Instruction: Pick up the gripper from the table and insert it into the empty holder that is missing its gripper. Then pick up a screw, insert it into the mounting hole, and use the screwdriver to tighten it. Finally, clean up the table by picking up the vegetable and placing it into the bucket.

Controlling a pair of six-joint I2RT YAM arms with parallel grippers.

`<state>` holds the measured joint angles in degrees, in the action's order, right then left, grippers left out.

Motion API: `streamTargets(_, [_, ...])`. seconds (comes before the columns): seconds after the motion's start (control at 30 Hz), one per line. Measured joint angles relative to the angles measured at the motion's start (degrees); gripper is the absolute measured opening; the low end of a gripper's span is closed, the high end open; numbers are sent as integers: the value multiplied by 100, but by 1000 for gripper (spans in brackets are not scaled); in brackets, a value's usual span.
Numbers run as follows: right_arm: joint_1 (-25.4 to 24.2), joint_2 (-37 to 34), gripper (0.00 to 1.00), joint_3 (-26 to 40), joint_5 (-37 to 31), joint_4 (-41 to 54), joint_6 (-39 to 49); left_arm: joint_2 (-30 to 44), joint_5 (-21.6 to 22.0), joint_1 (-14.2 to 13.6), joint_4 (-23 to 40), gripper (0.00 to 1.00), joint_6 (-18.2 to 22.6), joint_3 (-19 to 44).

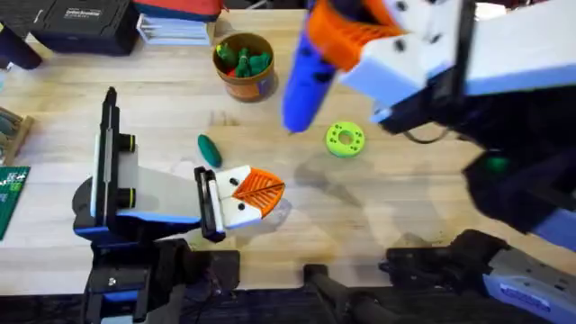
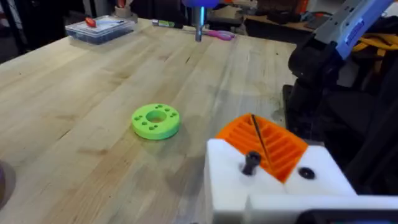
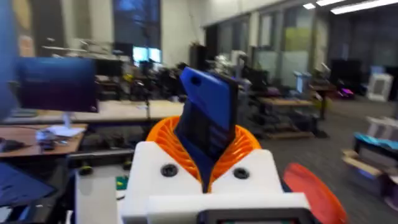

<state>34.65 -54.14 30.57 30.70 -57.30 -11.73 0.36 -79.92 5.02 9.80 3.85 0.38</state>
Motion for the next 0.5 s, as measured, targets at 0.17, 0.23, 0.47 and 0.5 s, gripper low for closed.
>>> streamTargets(0.17, [667, -842, 28, -2, 7, -1305, -2, 0, 0, 0, 0, 4, 1, 0])
streamTargets(0.23, [839, -1080, 28, 0, 8, -1524, -2, 0, 0, 0, 1, 4, -2, 0])
streamTargets(0.47, [1172, -1480, 28, 36, 5, -1563, -2, 0, 0, 0, 0, 4, 1, 0])
streamTargets(0.5, [1209, -1507, 28, 63, 4, -1565, -2, 0, 0, 0, 0, 4, -2, 0])
